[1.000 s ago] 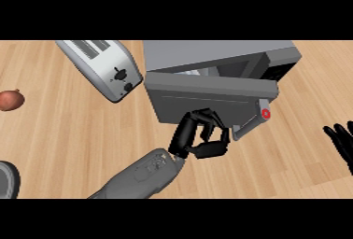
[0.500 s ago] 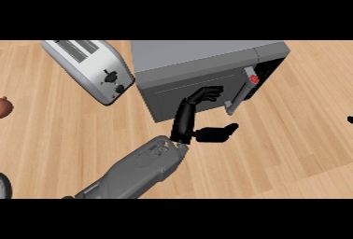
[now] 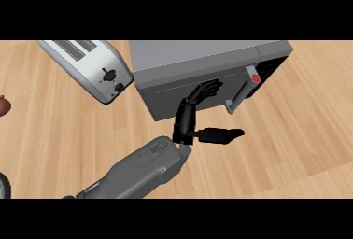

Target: Pick up the milk, place it into the microwave and close the microwave

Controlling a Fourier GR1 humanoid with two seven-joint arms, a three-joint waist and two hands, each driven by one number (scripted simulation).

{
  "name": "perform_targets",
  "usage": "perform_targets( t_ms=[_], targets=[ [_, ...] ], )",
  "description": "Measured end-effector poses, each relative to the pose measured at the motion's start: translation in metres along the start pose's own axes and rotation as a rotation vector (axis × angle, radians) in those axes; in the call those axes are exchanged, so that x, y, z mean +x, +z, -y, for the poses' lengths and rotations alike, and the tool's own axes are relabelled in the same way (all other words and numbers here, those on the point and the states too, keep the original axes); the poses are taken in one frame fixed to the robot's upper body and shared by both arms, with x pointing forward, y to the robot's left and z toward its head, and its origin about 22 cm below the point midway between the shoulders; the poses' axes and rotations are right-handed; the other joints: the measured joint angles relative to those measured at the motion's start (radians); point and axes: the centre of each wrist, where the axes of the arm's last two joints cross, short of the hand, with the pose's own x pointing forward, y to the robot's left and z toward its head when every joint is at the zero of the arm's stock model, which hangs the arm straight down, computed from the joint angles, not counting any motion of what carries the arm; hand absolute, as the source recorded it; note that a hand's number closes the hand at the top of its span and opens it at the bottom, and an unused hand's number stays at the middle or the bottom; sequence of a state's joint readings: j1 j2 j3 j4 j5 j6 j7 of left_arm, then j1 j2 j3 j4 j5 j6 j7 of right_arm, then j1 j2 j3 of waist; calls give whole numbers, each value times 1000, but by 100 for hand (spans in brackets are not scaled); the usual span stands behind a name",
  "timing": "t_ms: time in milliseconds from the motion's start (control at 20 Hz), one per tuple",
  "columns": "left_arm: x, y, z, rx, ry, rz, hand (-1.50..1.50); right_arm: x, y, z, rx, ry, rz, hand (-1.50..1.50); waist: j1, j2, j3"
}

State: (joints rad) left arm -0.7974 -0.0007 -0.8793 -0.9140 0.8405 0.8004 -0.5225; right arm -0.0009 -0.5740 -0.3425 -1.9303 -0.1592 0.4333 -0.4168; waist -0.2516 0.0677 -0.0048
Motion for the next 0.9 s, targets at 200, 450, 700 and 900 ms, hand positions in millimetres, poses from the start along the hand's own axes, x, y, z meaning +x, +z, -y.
perform_targets(
  t_ms=[200,450,700,900],
  targets=[
    [1,-1,2,5,10,6,-150,1,-7,6,1,38,10,150,3,6,1],
    [2,-1,2,15,24,17,-150,1,-15,11,-3,64,19,150,2,11,2],
    [1,-2,2,16,34,33,-150,0,-21,16,-4,75,26,150,-1,15,2],
    [2,-2,4,6,43,45,-150,-16,-18,3,-41,-61,23,-150,7,21,6]
  ],
)
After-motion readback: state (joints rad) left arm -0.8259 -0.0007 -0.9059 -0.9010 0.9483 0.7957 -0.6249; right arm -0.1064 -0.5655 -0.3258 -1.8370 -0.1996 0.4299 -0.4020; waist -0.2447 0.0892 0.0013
